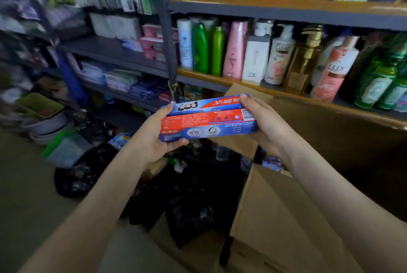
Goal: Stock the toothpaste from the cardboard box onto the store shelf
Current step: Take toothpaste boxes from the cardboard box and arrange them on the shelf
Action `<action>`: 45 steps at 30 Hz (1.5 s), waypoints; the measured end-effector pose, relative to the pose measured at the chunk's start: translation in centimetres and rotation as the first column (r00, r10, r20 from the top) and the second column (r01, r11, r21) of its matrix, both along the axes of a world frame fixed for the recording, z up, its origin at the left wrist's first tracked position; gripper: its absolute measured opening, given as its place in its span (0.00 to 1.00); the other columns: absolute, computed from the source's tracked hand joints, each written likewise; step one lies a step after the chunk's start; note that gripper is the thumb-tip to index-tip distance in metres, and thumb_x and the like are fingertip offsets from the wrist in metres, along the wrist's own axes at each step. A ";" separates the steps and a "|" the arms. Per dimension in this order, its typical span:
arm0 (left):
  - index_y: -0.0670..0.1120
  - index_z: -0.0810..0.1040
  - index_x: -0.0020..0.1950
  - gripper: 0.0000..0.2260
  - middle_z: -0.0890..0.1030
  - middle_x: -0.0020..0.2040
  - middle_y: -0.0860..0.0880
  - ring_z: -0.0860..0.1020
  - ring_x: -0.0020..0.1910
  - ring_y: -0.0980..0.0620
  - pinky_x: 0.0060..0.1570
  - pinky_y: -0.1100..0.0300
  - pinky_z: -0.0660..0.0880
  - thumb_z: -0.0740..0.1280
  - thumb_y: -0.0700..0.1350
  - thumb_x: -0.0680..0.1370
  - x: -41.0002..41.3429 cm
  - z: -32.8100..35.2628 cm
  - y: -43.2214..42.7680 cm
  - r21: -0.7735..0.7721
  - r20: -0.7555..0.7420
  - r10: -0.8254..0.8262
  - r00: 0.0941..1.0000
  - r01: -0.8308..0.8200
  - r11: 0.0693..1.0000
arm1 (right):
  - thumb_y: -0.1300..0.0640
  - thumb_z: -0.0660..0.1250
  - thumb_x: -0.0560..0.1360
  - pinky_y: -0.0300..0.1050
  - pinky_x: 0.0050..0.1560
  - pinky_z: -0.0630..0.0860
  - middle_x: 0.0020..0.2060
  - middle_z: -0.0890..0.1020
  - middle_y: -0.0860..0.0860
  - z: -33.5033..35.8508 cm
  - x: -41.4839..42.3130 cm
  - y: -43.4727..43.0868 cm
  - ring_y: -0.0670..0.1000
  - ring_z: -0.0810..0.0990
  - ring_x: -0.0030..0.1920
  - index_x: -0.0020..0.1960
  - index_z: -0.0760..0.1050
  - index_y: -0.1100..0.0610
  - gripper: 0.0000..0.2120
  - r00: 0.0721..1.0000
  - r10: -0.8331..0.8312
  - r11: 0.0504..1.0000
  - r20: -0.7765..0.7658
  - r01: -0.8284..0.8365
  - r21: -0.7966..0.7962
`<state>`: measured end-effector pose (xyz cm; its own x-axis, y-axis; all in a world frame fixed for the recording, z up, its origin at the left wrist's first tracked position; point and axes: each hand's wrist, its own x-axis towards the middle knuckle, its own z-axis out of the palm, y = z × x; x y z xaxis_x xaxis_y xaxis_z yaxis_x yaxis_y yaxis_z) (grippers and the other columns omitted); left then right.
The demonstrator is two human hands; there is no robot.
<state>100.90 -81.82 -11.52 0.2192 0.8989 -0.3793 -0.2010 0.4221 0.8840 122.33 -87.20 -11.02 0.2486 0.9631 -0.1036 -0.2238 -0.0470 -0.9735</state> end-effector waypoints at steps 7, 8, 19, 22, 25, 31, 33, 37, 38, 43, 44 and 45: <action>0.42 0.75 0.47 0.13 0.79 0.33 0.43 0.79 0.24 0.49 0.22 0.63 0.75 0.65 0.52 0.79 -14.7 -1.8 7.0 -0.089 0.030 0.123 0.992 -0.120 0.989 | 0.53 0.58 0.81 0.39 0.31 0.76 0.39 0.79 0.54 -1.7 -12.4 9.8 0.47 0.79 0.28 0.53 0.70 0.55 0.06 0.975 -0.175 0.985 -0.139 0.174 -0.016; 0.42 0.74 0.45 0.11 0.79 0.32 0.44 0.79 0.24 0.50 0.22 0.63 0.75 0.65 0.50 0.79 -16.8 -2.2 8.1 -0.097 0.044 0.155 0.987 -0.151 0.984 | 0.54 0.58 0.80 0.39 0.31 0.77 0.39 0.79 0.55 -2.0 -13.9 11.0 0.48 0.79 0.28 0.54 0.70 0.55 0.06 0.966 -0.194 0.981 -0.169 0.193 -0.017; 0.46 0.77 0.51 0.17 0.79 0.45 0.46 0.80 0.44 0.51 0.37 0.58 0.80 0.70 0.57 0.71 -26.7 -6.3 17.4 -0.018 -0.116 -0.042 0.992 0.040 0.999 | 0.58 0.58 0.80 0.43 0.44 0.78 0.36 0.81 0.52 -4.3 -23.9 20.0 0.51 0.82 0.34 0.50 0.72 0.55 0.04 0.983 -0.059 0.996 -0.173 0.070 0.054; 0.49 0.77 0.54 0.22 0.82 0.43 0.48 0.81 0.41 0.52 0.39 0.57 0.80 0.67 0.61 0.66 -27.6 -6.8 20.0 -0.002 -0.079 -0.079 0.994 0.079 0.997 | 0.64 0.58 0.80 0.47 0.54 0.78 0.44 0.79 0.53 -5.7 -25.2 22.9 0.51 0.80 0.43 0.54 0.72 0.53 0.09 0.987 0.140 0.979 -0.076 -0.126 0.158; 0.48 0.77 0.57 0.26 0.82 0.42 0.48 0.81 0.41 0.51 0.40 0.57 0.80 0.64 0.65 0.67 -29.0 -7.6 23.6 -0.006 -0.091 -0.047 0.995 0.047 0.999 | 0.66 0.61 0.76 0.48 0.57 0.77 0.47 0.77 0.54 -7.5 -25.6 26.5 0.50 0.78 0.48 0.55 0.70 0.53 0.12 0.943 0.329 0.922 -0.057 -0.308 0.236; 0.55 0.75 0.56 0.07 0.81 0.53 0.47 0.81 0.41 0.53 0.40 0.55 0.80 0.62 0.52 0.80 -32.4 -8.4 31.9 0.199 -0.180 -0.005 0.984 0.041 0.979 | 0.43 0.75 0.65 0.44 0.45 0.80 0.45 0.78 0.53 -10.2 -28.8 36.0 0.48 0.81 0.43 0.53 0.70 0.54 0.25 0.917 0.337 0.941 -0.214 -0.318 0.120; 0.57 0.75 0.57 0.09 0.80 0.55 0.46 0.82 0.43 0.51 0.40 0.54 0.79 0.64 0.51 0.78 -33.5 -8.5 34.7 0.247 -0.212 -0.013 0.977 0.066 0.967 | 0.44 0.66 0.73 0.45 0.46 0.81 0.47 0.77 0.54 -10.9 -30.3 39.0 0.48 0.81 0.43 0.58 0.70 0.53 0.18 0.946 0.279 0.960 -0.168 -0.281 0.013; 0.58 0.74 0.60 0.15 0.82 0.53 0.48 0.82 0.43 0.49 0.40 0.53 0.78 0.67 0.52 0.73 -35.7 -8.9 39.8 0.240 -0.201 -0.028 0.979 0.077 0.968 | 0.55 0.64 0.78 0.54 0.58 0.77 0.52 0.80 0.55 -12.2 -32.1 44.1 0.54 0.80 0.50 0.61 0.71 0.51 0.13 0.948 0.319 0.940 -0.014 -0.318 -0.123; 0.58 0.73 0.60 0.14 0.83 0.51 0.50 0.82 0.41 0.50 0.39 0.53 0.78 0.67 0.51 0.75 -36.1 -9.2 41.0 0.228 -0.200 -0.042 0.979 0.089 0.970 | 0.54 0.66 0.76 0.57 0.62 0.74 0.53 0.80 0.56 -12.4 -32.3 45.1 0.55 0.80 0.52 0.60 0.73 0.52 0.13 0.943 0.330 0.936 0.048 -0.320 -0.147; 0.57 0.73 0.58 0.13 0.79 0.49 0.50 0.79 0.35 0.56 0.35 0.62 0.77 0.65 0.40 0.79 -38.0 -10.4 47.8 0.240 -0.213 -0.189 0.959 0.239 0.941 | 0.51 0.73 0.69 0.47 0.61 0.74 0.53 0.83 0.53 -12.8 -32.3 49.2 0.51 0.82 0.52 0.55 0.78 0.51 0.16 0.799 0.487 0.868 0.352 -0.398 -0.297; 0.57 0.73 0.58 0.14 0.79 0.49 0.50 0.78 0.37 0.57 0.37 0.63 0.76 0.67 0.40 0.78 -38.2 -10.6 49.1 0.270 -0.246 -0.258 0.934 0.322 0.908 | 0.53 0.73 0.71 0.43 0.58 0.74 0.52 0.83 0.51 -12.9 -32.5 49.8 0.48 0.81 0.51 0.55 0.78 0.50 0.13 0.740 0.525 0.848 0.420 -0.417 -0.326; 0.56 0.74 0.58 0.14 0.79 0.49 0.51 0.77 0.39 0.57 0.39 0.64 0.75 0.68 0.41 0.75 -38.2 -10.6 50.2 0.292 -0.288 -0.334 0.897 0.415 0.862 | 0.55 0.73 0.72 0.40 0.55 0.73 0.53 0.82 0.49 -12.9 -33.1 50.3 0.46 0.80 0.51 0.56 0.77 0.50 0.13 0.691 0.552 0.833 0.466 -0.433 -0.345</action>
